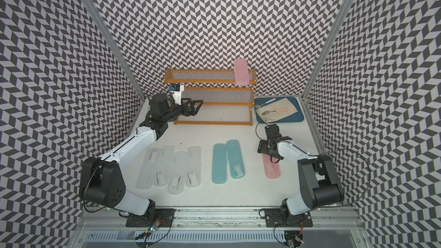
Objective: Place the pencil cases on the shelf according to color
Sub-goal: Move the pencil case to the center of the board.
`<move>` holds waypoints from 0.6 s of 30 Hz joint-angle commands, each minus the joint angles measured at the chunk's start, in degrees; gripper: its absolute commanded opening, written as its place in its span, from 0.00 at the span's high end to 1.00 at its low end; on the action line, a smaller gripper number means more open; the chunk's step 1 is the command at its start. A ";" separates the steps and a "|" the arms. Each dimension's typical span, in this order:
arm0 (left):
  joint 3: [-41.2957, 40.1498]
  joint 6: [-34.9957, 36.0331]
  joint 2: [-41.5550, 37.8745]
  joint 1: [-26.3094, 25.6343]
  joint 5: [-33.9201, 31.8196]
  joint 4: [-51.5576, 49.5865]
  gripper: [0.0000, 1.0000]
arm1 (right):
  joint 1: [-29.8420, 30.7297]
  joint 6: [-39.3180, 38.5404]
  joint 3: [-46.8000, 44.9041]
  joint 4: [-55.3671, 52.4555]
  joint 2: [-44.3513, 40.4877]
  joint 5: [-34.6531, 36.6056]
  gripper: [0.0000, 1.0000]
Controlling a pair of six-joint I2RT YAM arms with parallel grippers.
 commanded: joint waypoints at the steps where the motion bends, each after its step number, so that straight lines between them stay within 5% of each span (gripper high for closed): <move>1: 0.28 0.69 0.32 -0.28 -0.50 0.26 0.01 | 0.65 0.06 -1.69 1.49 0.58 -3.09 0.10; 18: 0.44 1.47 0.54 -0.59 -1.62 -0.27 0.01 | 6.22 1.49 6.65 5.24 7.90 -4.84 0.24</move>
